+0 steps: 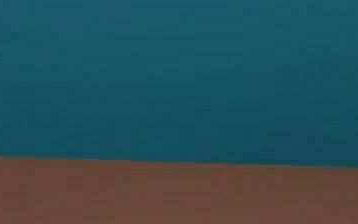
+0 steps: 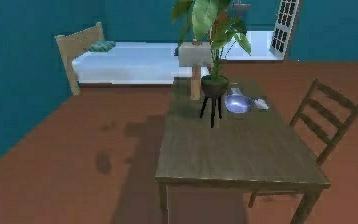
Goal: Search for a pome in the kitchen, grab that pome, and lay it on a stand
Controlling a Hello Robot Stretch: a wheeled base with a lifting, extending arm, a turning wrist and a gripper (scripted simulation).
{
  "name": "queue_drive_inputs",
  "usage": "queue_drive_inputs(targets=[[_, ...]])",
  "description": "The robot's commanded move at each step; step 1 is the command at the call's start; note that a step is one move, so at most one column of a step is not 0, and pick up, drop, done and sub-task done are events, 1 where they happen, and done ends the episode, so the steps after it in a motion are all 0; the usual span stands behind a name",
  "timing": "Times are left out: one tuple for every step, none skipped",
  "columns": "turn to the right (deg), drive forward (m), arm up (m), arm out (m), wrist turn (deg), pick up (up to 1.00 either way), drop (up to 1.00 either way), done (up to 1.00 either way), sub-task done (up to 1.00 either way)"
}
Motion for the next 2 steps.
queue_drive_inputs(targets=[[9.0, 0.00, 0.00, 0.00, 0.0, 0.00, 0.00, 0.00, 0.00], [0.0, 0.30, 0.00, 0.00, 0.0, 0.00, 0.00, 0.00, 0.00]])
